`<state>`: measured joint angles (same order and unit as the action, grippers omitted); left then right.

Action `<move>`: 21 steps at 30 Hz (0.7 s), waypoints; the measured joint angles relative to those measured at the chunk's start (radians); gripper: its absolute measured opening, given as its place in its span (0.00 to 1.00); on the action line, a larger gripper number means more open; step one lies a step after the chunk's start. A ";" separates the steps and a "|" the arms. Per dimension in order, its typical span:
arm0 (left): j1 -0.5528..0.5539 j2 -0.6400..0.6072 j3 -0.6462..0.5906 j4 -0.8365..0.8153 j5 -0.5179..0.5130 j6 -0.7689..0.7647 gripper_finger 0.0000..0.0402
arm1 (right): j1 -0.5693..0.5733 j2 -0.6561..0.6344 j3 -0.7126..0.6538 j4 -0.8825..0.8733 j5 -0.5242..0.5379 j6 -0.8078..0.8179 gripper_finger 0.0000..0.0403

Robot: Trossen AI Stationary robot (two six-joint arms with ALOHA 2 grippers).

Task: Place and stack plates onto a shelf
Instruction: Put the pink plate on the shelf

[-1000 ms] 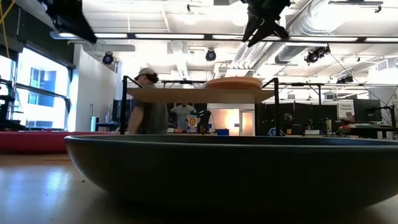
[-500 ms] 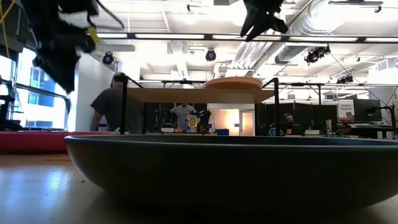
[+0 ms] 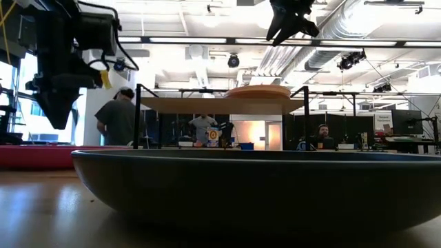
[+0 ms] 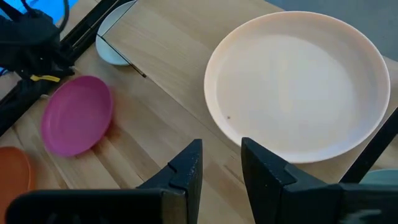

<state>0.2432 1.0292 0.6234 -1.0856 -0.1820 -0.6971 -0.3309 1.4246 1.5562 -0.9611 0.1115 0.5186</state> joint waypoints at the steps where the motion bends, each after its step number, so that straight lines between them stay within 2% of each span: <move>1: 0.000 0.006 -0.006 0.008 0.002 0.000 0.24 | 0.000 0.000 0.000 0.000 0.000 -0.001 0.22; 21: -0.001 0.096 -0.024 0.045 0.026 0.040 0.24 | 0.000 0.000 0.000 0.000 -0.003 -0.026 0.22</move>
<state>0.2420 1.1256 0.5995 -1.0409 -0.1555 -0.6568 -0.3309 1.4246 1.5562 -0.9615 0.1089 0.4925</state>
